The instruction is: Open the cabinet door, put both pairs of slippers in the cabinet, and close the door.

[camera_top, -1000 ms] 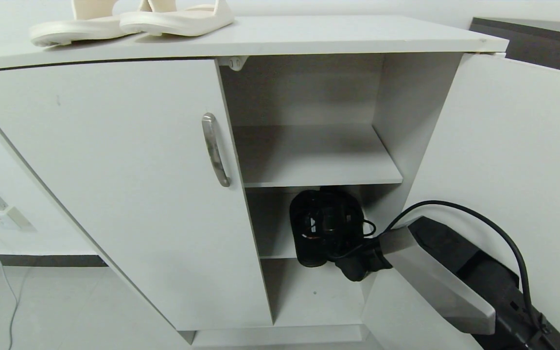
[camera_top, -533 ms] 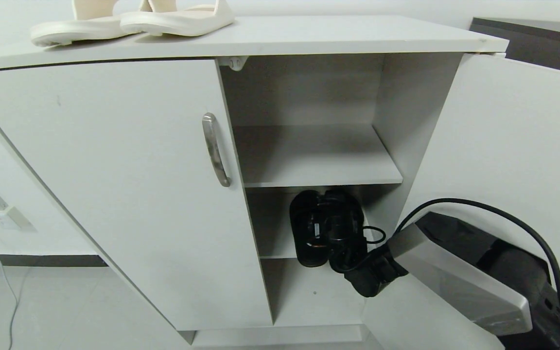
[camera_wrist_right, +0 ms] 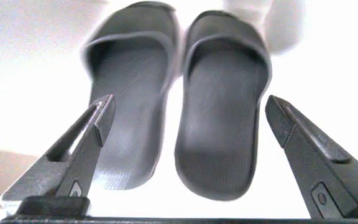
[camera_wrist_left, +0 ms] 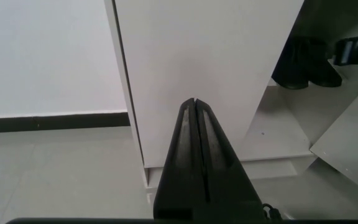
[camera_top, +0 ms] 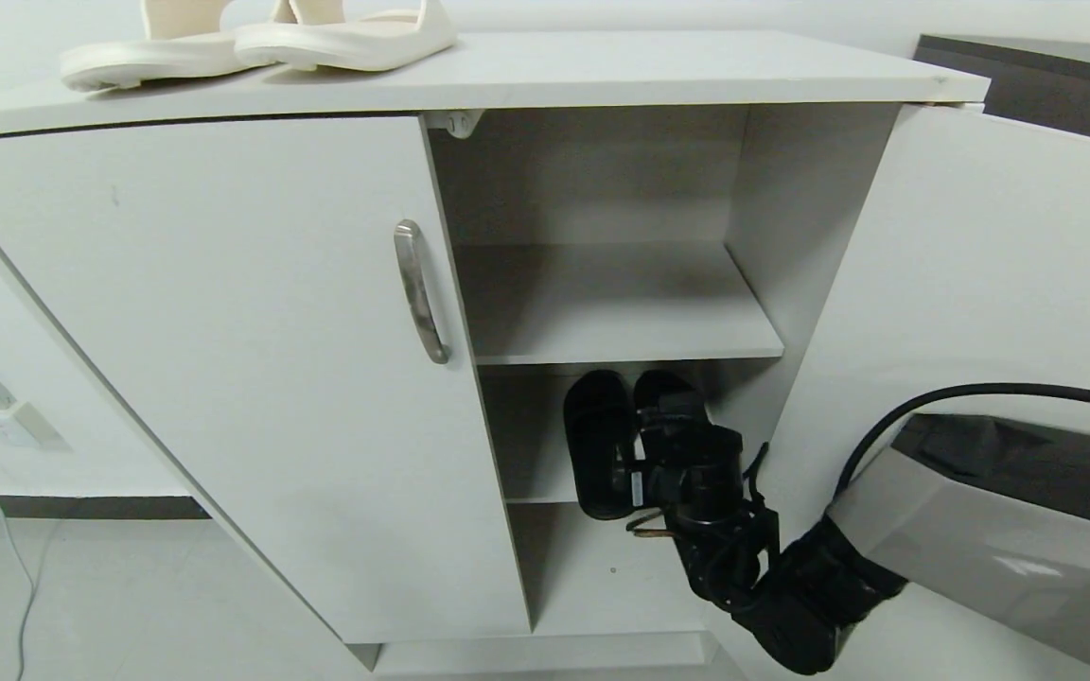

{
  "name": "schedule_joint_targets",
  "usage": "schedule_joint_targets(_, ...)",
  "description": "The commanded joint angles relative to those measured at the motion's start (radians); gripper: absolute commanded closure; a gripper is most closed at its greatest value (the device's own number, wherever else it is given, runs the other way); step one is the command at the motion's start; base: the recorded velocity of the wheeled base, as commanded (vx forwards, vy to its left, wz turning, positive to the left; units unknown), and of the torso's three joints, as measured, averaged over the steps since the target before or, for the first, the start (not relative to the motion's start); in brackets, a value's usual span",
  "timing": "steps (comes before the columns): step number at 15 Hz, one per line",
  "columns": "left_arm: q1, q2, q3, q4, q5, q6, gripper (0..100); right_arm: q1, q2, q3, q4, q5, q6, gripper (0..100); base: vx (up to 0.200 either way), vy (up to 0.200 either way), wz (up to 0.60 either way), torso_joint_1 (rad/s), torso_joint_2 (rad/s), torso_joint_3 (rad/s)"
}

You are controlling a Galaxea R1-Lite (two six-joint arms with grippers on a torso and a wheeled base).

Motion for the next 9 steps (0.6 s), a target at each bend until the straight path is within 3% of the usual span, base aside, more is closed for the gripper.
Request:
schedule_joint_targets(1,-0.001,0.000,0.000,0.000,0.000,-0.001,100,0.070,-0.125,0.154,-0.050,-0.002,0.001,0,0.000,0.000,0.00,0.000,0.00,0.000)
schedule_joint_targets(4,-0.001,0.000,0.000,0.000,-0.002,-0.001,100,0.106,-0.177,0.269,-0.117,-0.002,0.001,0,0.000,0.000,0.00,0.000,0.00,0.000)
schedule_joint_targets(8,-0.001,0.001,0.000,0.000,-0.003,0.002,100,0.109,-0.166,0.272,-0.119,0.001,0.003,0,0.000,0.000,0.00,0.000,0.00,0.000)
schedule_joint_targets(9,-0.001,0.001,0.000,0.000,-0.003,0.004,100,0.119,-0.160,0.272,-0.119,0.001,0.006,0,-0.200,0.000,0.00,0.007,0.00,0.002)
